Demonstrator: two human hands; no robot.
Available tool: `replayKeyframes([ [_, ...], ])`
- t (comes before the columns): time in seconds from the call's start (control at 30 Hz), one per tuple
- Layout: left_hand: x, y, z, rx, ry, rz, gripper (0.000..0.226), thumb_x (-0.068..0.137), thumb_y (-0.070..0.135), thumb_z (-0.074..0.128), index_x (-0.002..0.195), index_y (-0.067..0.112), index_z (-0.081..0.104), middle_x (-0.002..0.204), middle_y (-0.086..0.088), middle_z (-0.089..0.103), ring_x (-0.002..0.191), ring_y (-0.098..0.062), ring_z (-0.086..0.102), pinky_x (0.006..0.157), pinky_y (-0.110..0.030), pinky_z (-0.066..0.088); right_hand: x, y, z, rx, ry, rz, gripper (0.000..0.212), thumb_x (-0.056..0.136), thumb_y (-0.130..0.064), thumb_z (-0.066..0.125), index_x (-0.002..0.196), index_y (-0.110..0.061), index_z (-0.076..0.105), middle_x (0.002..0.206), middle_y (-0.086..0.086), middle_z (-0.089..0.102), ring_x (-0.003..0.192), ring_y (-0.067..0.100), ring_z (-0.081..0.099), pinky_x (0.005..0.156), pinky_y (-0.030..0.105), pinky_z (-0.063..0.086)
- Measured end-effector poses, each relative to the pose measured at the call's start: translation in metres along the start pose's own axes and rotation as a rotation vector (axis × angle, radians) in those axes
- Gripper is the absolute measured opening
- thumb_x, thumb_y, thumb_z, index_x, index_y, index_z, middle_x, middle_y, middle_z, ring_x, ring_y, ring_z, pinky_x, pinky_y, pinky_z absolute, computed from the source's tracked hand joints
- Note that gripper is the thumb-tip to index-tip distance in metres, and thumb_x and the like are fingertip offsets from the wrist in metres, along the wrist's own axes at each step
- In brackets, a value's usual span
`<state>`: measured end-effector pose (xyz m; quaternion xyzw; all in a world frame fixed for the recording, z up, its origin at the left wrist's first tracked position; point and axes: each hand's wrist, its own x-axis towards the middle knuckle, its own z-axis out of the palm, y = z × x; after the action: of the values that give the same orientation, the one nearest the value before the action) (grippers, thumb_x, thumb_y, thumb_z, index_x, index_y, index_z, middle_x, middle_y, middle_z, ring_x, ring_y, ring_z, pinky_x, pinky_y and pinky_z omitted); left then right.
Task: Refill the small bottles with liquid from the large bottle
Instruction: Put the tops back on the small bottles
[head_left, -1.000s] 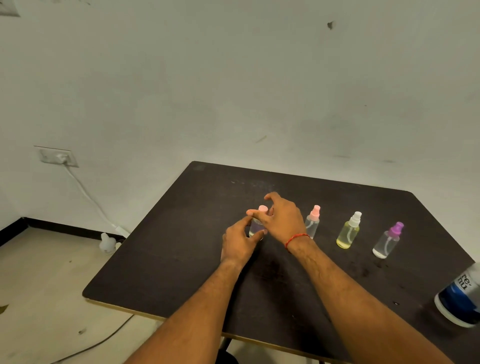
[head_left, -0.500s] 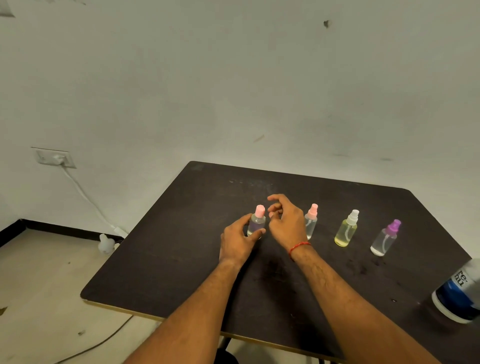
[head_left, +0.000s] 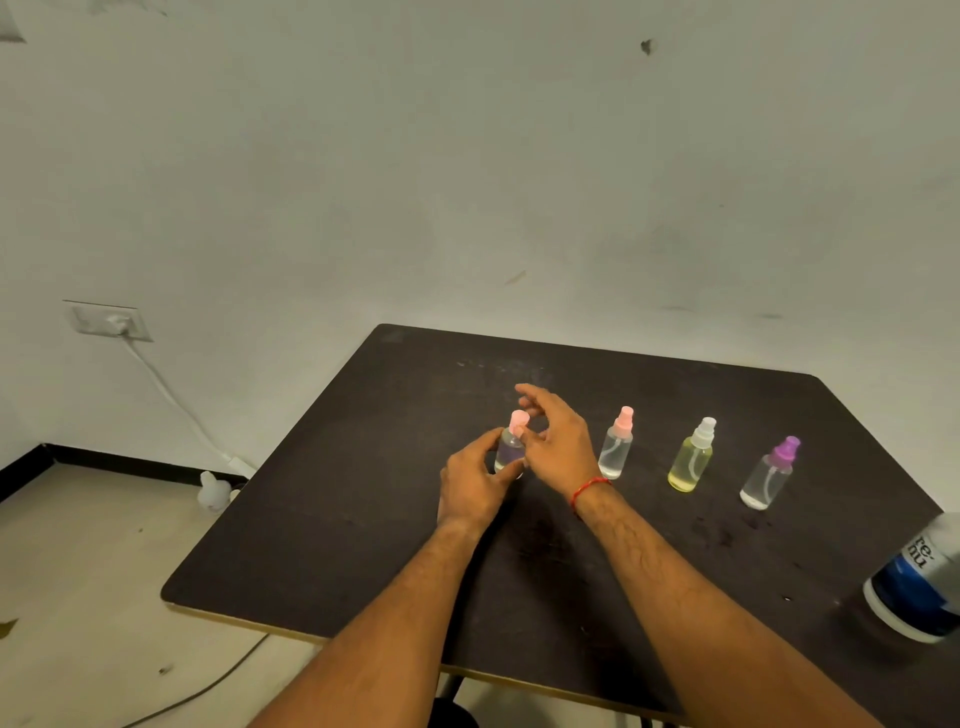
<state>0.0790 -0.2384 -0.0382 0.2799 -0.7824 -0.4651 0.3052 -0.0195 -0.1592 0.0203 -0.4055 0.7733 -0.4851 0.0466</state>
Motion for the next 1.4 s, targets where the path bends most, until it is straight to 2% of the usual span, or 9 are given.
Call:
replayKeyframes([
  [0.13,-0.001,0.001,0.0,0.008,0.011,-0.006,0.038,0.089,0.034,0.076,0.126,0.034,0.066,0.108,0.02,0.07,0.088,0.005,0.063,0.079,-0.011,0.046,0.0,0.0,0.002,-0.059,-0.024,-0.011,0.035,0.085,0.002,0.065,0.111,-0.021,0.071,0.111,-0.003,0.067,0.106,0.011,0.06,0.097,0.032,0.052],
  [0.23,-0.003,0.003,-0.001,-0.014,0.002,0.011,0.035,0.092,0.03,0.073,0.125,0.033,0.066,0.104,0.018,0.07,0.072,0.003,0.061,0.08,-0.017,0.053,0.0,-0.003,0.006,-0.142,0.015,-0.02,0.026,0.085,-0.005,0.068,0.107,-0.02,0.068,0.105,-0.003,0.064,0.1,0.011,0.058,0.093,0.027,0.052],
  [0.37,-0.004,0.001,-0.001,-0.045,-0.014,0.051,0.03,0.095,0.028,0.069,0.124,0.032,0.067,0.099,0.014,0.073,0.069,0.003,0.062,0.076,-0.025,0.059,-0.003,-0.004,0.012,-0.178,0.064,-0.054,0.021,0.084,-0.008,0.069,0.102,-0.019,0.065,0.097,-0.004,0.06,0.094,0.011,0.056,0.085,0.024,0.051],
  [0.53,-0.005,-0.002,0.002,-0.064,-0.02,0.049,0.019,0.096,0.028,0.066,0.115,0.029,0.07,0.086,0.008,0.074,0.078,-0.009,0.071,0.073,-0.033,0.062,-0.008,-0.004,0.019,-0.198,0.146,-0.063,0.024,0.081,-0.004,0.07,0.099,-0.018,0.064,0.095,-0.002,0.059,0.091,0.012,0.056,0.079,0.022,0.05],
  [0.7,-0.005,0.001,0.002,-0.037,-0.039,0.016,0.026,0.096,0.027,0.066,0.12,0.035,0.067,0.092,0.011,0.074,0.083,-0.009,0.071,0.077,-0.036,0.063,-0.009,-0.002,0.022,-0.136,0.202,-0.026,0.022,0.083,-0.004,0.069,0.1,-0.017,0.066,0.094,-0.001,0.062,0.09,0.013,0.059,0.082,0.03,0.055],
  [0.8,0.0,0.0,0.003,0.021,-0.041,0.012,0.024,0.093,0.029,0.069,0.116,0.037,0.068,0.087,0.01,0.072,0.077,-0.013,0.069,0.072,-0.042,0.062,-0.011,0.005,0.016,-0.005,0.196,0.049,0.032,0.084,-0.008,0.071,0.114,-0.018,0.066,0.101,-0.003,0.067,0.091,0.009,0.063,0.086,0.029,0.057],
  [0.97,0.015,0.0,0.012,0.031,-0.063,-0.029,0.03,0.088,0.034,0.075,0.116,0.042,0.068,0.105,0.019,0.074,0.099,-0.002,0.069,0.091,-0.041,0.058,-0.032,0.023,0.003,0.116,0.178,0.15,0.048,0.086,-0.009,0.071,0.131,-0.017,0.058,0.113,-0.003,0.066,0.099,0.006,0.063,0.085,0.02,0.055],
  [1.1,0.023,0.008,0.031,0.094,-0.074,-0.041,0.036,0.088,0.035,0.076,0.122,0.038,0.066,0.113,0.014,0.074,0.105,-0.007,0.068,0.094,-0.042,0.057,-0.049,0.035,-0.01,0.095,0.194,0.167,0.045,0.084,-0.008,0.073,0.126,-0.016,0.062,0.108,-0.006,0.068,0.096,0.001,0.063,0.085,0.015,0.053],
  [1.4,0.024,0.011,0.042,0.207,-0.039,-0.052,0.043,0.093,0.036,0.07,0.134,0.031,0.06,0.127,0.006,0.07,0.116,-0.018,0.065,0.097,-0.039,0.051,-0.052,0.054,-0.042,0.024,0.222,0.206,0.044,0.084,-0.012,0.074,0.126,-0.016,0.063,0.123,-0.002,0.066,0.106,0.009,0.062,0.088,0.015,0.048],
])
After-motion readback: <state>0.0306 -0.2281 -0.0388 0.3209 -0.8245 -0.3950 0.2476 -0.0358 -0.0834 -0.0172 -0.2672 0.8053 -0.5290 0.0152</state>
